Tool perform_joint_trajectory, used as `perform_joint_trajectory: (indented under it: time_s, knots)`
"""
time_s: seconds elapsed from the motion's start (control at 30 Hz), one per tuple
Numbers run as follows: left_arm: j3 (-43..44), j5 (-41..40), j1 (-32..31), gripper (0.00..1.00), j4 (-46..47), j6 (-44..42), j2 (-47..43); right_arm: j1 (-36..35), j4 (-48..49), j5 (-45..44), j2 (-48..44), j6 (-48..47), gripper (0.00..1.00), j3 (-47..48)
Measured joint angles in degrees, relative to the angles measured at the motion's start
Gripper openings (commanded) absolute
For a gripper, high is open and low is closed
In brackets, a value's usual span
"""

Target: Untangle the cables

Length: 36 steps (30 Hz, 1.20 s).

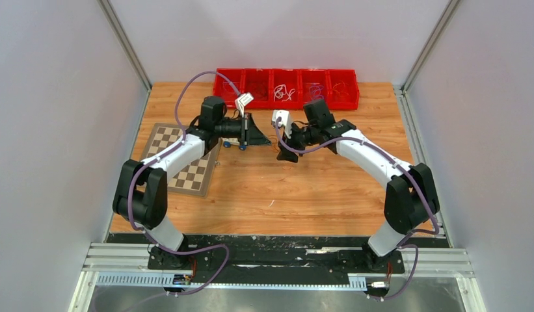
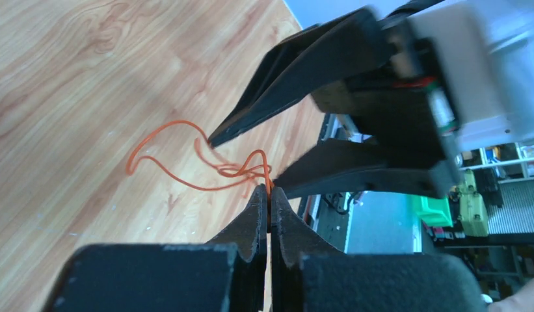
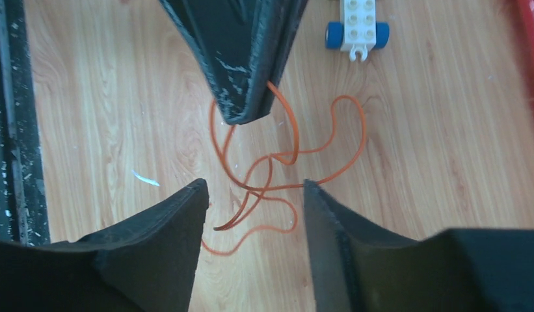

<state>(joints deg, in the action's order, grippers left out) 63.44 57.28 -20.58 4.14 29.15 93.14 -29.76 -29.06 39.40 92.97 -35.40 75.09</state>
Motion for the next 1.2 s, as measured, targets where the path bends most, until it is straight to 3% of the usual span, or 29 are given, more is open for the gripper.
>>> perform_joint_trajectory:
  time_s: [0.1, 0.17, 0.5, 0.53, 0.57, 0.6, 0.63, 0.67, 1.03, 1.13, 1.2]
  knots:
    - [0.0, 1.0, -0.1, 0.00, 1.4, 1.7, 0.0, -0.2, 0.3, -2.1, 1.4, -2.1, 0.14, -1.0]
    - [0.0, 1.5, -0.3, 0.00, 2.3, 2.8, 0.0, -0.3, 0.4, -2.9, 1.5, -2.8, 0.00, -1.3]
    - [0.0, 2.2, -0.3, 0.00, 4.0, 5.0, 0.8, 2.5, 1.2, -2.5, 0.1, -1.3, 0.00, -1.5]
    - [0.0, 2.2, -0.3, 0.00, 4.0, 5.0, 0.9, 3.4, 1.2, -2.3, -0.7, -1.2, 0.09, -1.7]
    - [0.0, 2.2, -0.3, 0.00, 4.0, 5.0, 0.9, 4.3, 1.1, -2.2, -1.4, -1.1, 0.29, -1.8]
    - [0.0, 2.2, -0.3, 0.00, 3.9, 5.0, 0.9, 5.2, 0.9, -1.9, -2.2, -1.2, 0.56, -2.0]
    - [0.0, 2.2, -0.2, 0.00, 3.9, 5.0, 0.9, 5.9, 0.6, -1.7, -2.9, -1.0, 0.71, -2.1]
    - [0.0, 2.2, -0.2, 0.00, 3.9, 5.0, 0.9, 6.4, 0.2, -1.5, -3.5, -0.9, 0.76, -2.2]
    - [0.0, 2.9, -0.2, 0.00, 5.4, 7.9, 2.1, 2.7, -0.7, 0.2, -8.2, -2.7, 0.84, -3.2]
    - [0.0, 3.5, -0.3, 0.00, 5.6, 8.3, 2.1, 0.9, 0.0, 0.1, -7.9, -2.7, 0.76, -3.2]
    - [0.0, 3.9, -0.4, 0.00, 5.8, 8.5, 2.1, 0.1, 0.8, 0.1, -7.0, -2.6, 0.63, -3.2]
